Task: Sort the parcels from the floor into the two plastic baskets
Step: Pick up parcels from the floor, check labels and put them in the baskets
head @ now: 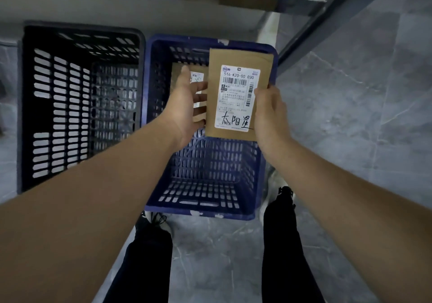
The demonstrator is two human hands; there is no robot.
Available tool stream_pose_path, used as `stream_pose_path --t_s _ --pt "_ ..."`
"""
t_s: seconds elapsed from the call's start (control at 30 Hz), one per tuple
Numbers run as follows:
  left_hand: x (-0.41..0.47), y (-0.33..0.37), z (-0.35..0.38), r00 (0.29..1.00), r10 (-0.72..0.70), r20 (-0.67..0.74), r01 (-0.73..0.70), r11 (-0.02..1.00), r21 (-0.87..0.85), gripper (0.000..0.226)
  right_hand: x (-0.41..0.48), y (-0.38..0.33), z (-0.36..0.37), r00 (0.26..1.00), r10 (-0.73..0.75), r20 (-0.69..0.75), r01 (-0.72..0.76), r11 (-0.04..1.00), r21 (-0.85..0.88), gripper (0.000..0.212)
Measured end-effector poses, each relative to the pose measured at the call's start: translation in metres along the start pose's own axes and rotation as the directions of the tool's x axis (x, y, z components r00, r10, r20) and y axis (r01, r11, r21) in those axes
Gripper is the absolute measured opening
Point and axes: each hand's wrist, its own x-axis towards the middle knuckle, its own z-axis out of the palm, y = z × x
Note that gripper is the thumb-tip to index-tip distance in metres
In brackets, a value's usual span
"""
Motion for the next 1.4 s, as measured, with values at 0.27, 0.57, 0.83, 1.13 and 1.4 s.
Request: stream_pose_path --t_s 0.27,0.57,0.83,1.13,1.4 --pt "0.06 -0.013 0.007 0.998 -0.05 -0.05 0.052 0.998 0.04 0.064 0.053 0.031 0.025 0.992 0.116 0.049 -0.114 0.993 -0.039 0.048" --pt "0.1 -0.032 0.021 0.992 -0.107 -0.065 0.109 0.994 0.031 0.061 0.093 0.056 0.023 0.979 0.163 0.122 -0.147 0.98 -0.134 0.05" --pt "0.133 -0.046 0.026 0.993 -0.083 -0.087 0.087 0.995 0.044 0.063 0.133 0.06 0.043 0.945 0.304 0.124 -0.29 0.95 -0.121 0.063" --pt "0.159 -0.071 0.035 0.999 -0.029 -0.026 0.032 0.994 0.109 0.056 0.167 0.086 0.066 0.902 0.407 0.143 -0.395 0.912 -0.109 0.083" --pt "0.175 -0.086 0.041 0.999 0.028 -0.023 -0.025 0.994 0.107 0.058 0.206 0.131 0.087 0.891 0.434 0.132 -0.443 0.895 0.051 0.116"
